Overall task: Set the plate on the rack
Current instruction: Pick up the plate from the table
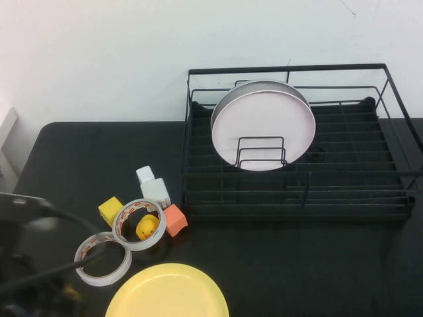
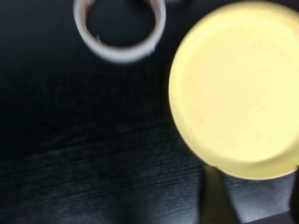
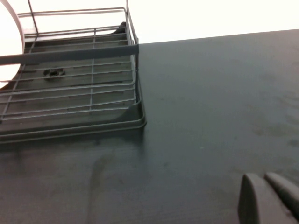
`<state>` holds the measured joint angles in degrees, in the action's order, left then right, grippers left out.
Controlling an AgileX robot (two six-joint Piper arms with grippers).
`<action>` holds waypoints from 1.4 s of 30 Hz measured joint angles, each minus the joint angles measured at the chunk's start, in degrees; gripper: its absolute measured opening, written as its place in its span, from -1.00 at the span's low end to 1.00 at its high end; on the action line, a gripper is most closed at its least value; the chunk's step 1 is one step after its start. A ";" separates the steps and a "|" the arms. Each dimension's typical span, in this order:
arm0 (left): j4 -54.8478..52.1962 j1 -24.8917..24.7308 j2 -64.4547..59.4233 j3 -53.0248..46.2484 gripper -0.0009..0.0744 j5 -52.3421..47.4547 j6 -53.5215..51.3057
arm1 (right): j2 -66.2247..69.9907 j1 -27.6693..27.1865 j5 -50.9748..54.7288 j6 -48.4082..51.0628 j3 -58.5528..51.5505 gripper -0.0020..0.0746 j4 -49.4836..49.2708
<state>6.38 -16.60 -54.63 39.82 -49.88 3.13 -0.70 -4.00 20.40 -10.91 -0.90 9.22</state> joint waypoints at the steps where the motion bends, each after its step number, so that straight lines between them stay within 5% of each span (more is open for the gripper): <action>1: -1.01 -1.15 -1.89 0.10 -0.13 0.35 1.31 | 0.00 0.00 0.00 0.00 0.00 -0.95 0.00; 6: -1.02 -4.30 -12.47 0.09 0.12 5.74 8.78 | 0.00 0.00 0.00 0.00 0.00 -0.95 0.00; 24: -0.53 -4.66 -37.60 0.35 0.03 26.84 12.91 | 0.00 0.00 0.00 0.00 0.00 -0.95 0.00; 34: -0.94 -4.66 -47.13 0.97 0.02 30.59 14.66 | 0.00 0.00 0.00 0.00 0.00 -0.95 0.00; 42: -2.22 -4.66 -47.77 1.36 -0.39 30.40 14.66 | 0.00 0.00 0.00 0.00 0.00 -0.95 0.00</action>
<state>4.16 -21.26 -102.40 41.19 -19.48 17.79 -0.70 -4.00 20.40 -10.91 -0.90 9.22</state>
